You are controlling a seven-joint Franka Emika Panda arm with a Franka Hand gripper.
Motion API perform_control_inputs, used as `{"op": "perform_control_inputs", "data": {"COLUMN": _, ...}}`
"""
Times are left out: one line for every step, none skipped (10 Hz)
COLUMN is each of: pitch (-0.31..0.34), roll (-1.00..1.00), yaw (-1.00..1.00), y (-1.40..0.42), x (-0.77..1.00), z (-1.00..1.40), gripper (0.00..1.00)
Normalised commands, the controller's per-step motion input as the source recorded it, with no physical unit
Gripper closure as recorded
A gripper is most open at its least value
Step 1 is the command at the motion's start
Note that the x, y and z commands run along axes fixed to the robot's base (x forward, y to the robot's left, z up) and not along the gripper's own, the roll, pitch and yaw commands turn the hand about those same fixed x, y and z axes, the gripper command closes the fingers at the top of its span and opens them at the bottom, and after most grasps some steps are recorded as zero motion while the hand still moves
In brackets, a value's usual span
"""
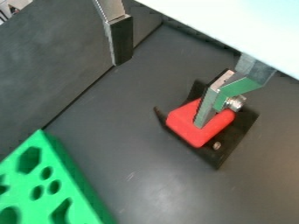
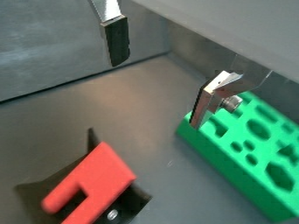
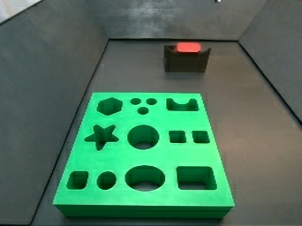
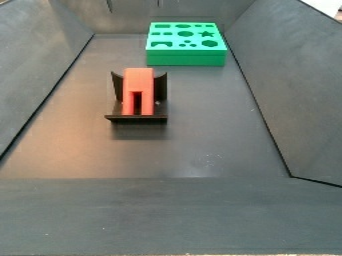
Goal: Pick up the square-circle object. Move up. Rotate the square-circle object. Place the square-circle object on the fixture. Regrasp the square-circle object. Move to above the board. Insert the square-circle object.
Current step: Regrasp the square-circle object.
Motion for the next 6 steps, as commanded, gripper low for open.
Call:
{"op": "perform_control_inputs", "data": {"pitch": 0.02, "roll": 1.0, "yaw": 0.03, "y": -0.03, "x": -0.03, "z": 0.01, "gripper": 0.0}}
{"op": "perform_control_inputs", "data": {"pitch": 0.017, "roll": 1.0, "yaw": 0.03, "y": -0.02, "x": -0.03, "z": 0.01, "gripper": 0.0}}
{"op": "perform_control_inputs", "data": {"pitch": 0.008, "roll": 1.0, "yaw": 0.03, "y": -0.02, "x": -0.03, "z": 0.01, "gripper": 0.0}}
{"op": "perform_control_inputs", "data": {"pitch": 0.005, "roll": 1.0, "yaw": 0.03, "y": -0.02, "x": -0.03, "z": 0.01, "gripper": 0.0}}
{"op": "perform_control_inputs", "data": {"pitch": 0.0, "roll": 1.0, "yaw": 0.03, "y": -0.02, "x": -0.02, "z": 0.0, "gripper": 0.0}}
{"op": "perform_control_inputs", "data": {"pitch": 0.0, "roll": 1.0, "yaw": 0.03, "y": -0.02, "x": -0.02, "z": 0.0, "gripper": 0.0}}
